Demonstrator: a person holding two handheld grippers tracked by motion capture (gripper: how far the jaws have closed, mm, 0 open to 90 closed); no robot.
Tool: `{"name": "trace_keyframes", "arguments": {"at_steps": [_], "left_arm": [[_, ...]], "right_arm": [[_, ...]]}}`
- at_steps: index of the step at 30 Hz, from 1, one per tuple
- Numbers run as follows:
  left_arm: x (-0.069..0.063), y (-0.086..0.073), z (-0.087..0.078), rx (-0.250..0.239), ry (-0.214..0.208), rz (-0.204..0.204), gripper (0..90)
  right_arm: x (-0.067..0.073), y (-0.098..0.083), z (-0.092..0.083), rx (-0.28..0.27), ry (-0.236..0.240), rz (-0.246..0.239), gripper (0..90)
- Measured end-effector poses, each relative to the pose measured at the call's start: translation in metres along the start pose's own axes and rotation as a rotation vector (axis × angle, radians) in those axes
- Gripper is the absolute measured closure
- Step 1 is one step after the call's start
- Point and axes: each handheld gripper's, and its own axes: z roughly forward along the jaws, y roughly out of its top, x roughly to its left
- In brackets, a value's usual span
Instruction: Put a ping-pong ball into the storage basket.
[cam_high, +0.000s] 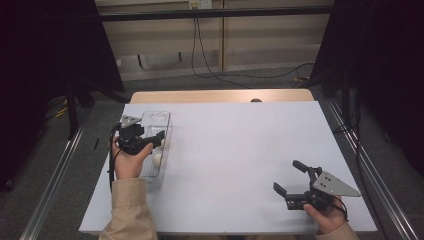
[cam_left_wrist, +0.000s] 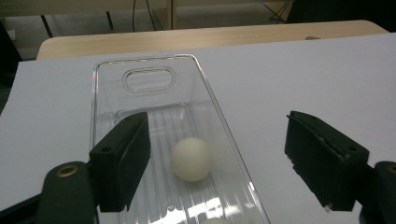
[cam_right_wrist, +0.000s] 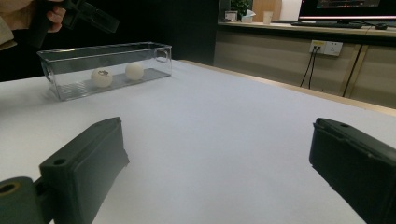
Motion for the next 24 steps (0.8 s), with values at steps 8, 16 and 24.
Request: {"name": "trace_keyframes", "arguments": {"at_steps": [8,16,24], "left_arm": [[-0.007,-0.010,-0.010,-0.015,-0.041,0.009,19.8],[-0.008,-0.018,-0.016,-0.027,-0.069,0.005,17.6],[-0.009,-0.024,-0.020,-0.056,-0.080,0.008,15.1]], "right_arm": [[0.000,0.000,-0.001,-0.003,0.004,-0.001,3.2],[0.000,0.000,-0.001,-0.003,0.003,0.000,3.2],[0.001,0.000,-0.001,0.000,0.006,-0.006,3.2]]}}
